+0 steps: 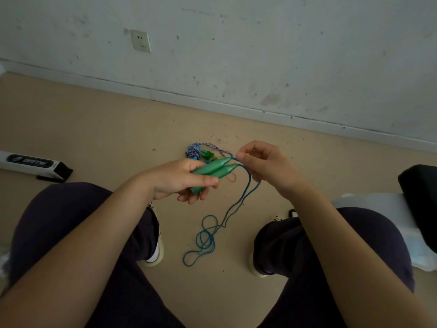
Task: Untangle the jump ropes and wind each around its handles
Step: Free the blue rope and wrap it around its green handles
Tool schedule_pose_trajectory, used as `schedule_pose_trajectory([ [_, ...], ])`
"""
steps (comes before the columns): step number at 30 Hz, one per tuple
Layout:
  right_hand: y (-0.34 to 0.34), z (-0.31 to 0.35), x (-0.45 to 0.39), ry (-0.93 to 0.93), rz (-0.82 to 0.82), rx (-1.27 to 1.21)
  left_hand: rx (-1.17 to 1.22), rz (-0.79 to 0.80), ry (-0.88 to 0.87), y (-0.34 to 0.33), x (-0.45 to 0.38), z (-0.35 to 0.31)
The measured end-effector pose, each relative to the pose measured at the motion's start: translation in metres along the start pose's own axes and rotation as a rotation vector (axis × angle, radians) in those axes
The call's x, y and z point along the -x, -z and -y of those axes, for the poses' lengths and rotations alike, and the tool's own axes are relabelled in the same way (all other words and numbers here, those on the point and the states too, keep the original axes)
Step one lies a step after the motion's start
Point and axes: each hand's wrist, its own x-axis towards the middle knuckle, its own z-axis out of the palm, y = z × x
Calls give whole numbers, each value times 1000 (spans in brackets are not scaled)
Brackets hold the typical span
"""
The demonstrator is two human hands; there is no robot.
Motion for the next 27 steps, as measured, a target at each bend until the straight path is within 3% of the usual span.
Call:
schedule_pose_trajectory([
  [4,0,1,3,18,78,-4,78,-63,-28,4,1,-1],
  [17,-17,1,5,-11,158,-125,14,-19,-15,-1,-3,7],
  [27,-13,1,4,17,90,-92,-19,15,11,-1,-2,1],
])
